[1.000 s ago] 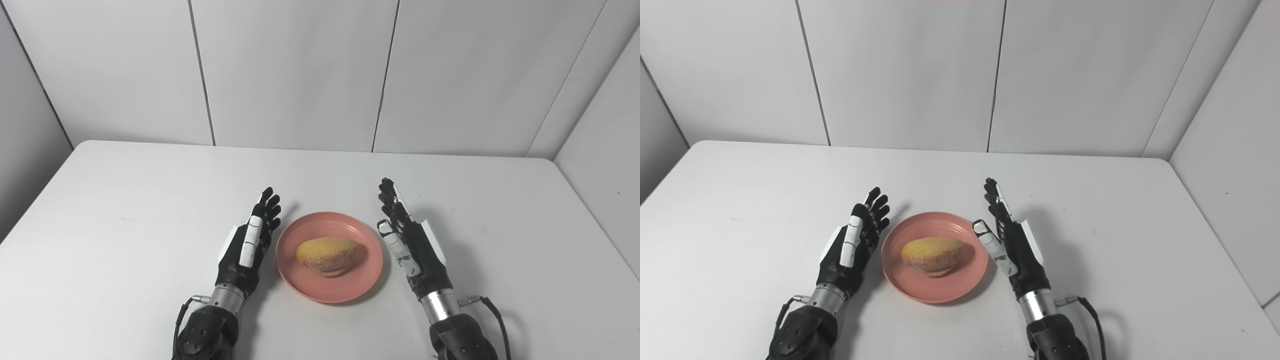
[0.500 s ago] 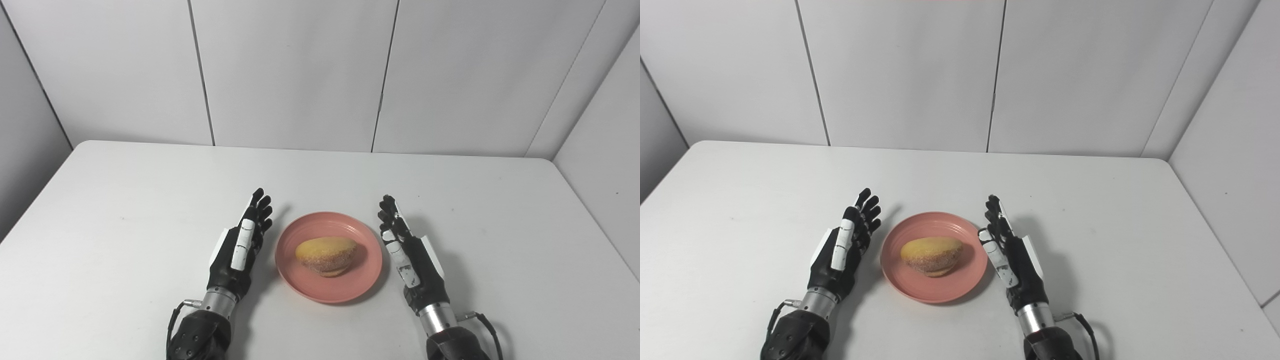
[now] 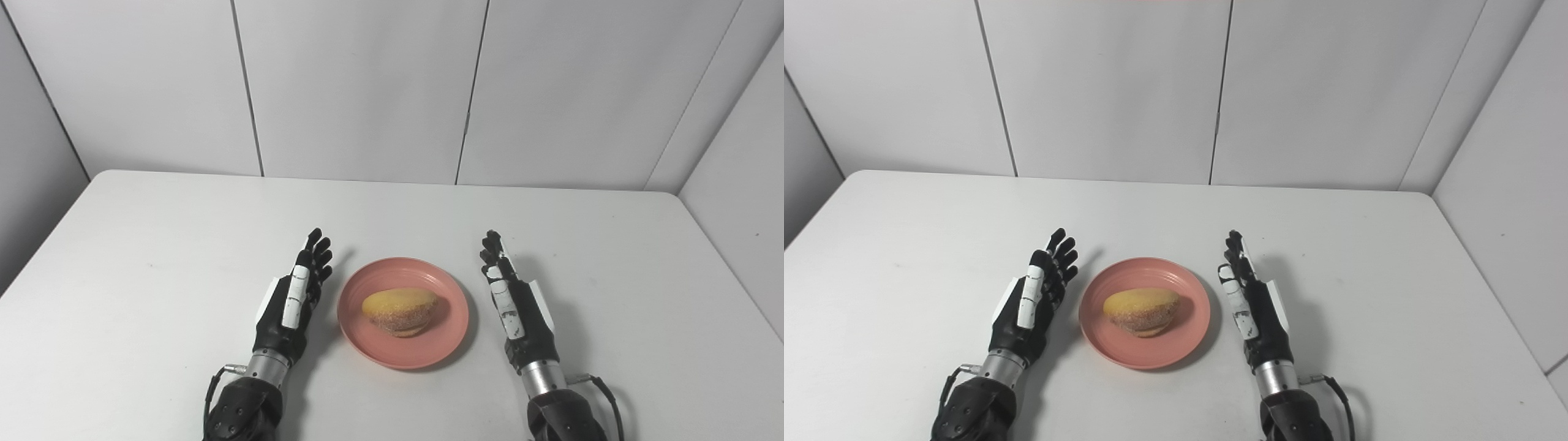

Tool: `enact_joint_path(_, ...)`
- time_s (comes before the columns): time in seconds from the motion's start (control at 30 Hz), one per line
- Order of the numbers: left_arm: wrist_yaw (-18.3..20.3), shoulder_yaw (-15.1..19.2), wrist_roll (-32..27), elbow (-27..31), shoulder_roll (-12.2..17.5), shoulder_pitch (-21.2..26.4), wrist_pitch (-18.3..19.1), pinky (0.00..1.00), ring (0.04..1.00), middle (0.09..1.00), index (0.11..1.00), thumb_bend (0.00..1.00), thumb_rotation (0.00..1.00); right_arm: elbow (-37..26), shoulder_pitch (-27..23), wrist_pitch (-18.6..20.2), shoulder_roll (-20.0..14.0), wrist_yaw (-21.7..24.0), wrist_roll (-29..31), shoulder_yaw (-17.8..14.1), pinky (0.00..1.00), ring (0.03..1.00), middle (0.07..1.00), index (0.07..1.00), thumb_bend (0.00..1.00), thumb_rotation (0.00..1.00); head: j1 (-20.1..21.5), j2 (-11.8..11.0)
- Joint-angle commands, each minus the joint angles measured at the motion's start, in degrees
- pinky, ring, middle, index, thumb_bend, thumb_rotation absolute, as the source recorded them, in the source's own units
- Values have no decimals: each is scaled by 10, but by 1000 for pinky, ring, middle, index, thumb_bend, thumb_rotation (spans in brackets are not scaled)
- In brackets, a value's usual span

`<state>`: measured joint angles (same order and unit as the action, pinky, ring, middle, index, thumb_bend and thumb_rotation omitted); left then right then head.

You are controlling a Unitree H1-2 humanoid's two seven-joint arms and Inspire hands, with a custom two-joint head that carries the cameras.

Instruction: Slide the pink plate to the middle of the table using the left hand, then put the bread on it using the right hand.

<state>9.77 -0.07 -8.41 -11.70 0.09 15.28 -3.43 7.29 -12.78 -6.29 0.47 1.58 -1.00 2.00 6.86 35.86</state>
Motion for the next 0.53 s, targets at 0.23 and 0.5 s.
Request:
enact_joint_path(0.23, -12, -7, 18, 6, -4, -3, -7, 1000, 1000, 1000, 1000, 732, 1000, -4, -25, -2, 3, -9, 2, -7, 1000, 1000, 1000, 1000, 634, 1000, 2, -2)
enact_joint_path(0.5, -14, -13, 17, 5, -7, -3, -7, 1000, 1000, 1000, 1000, 722, 1000, -4, -24, 6, 0, -2, 16, -6, 1000, 1000, 1000, 1000, 635, 979, 4, -2)
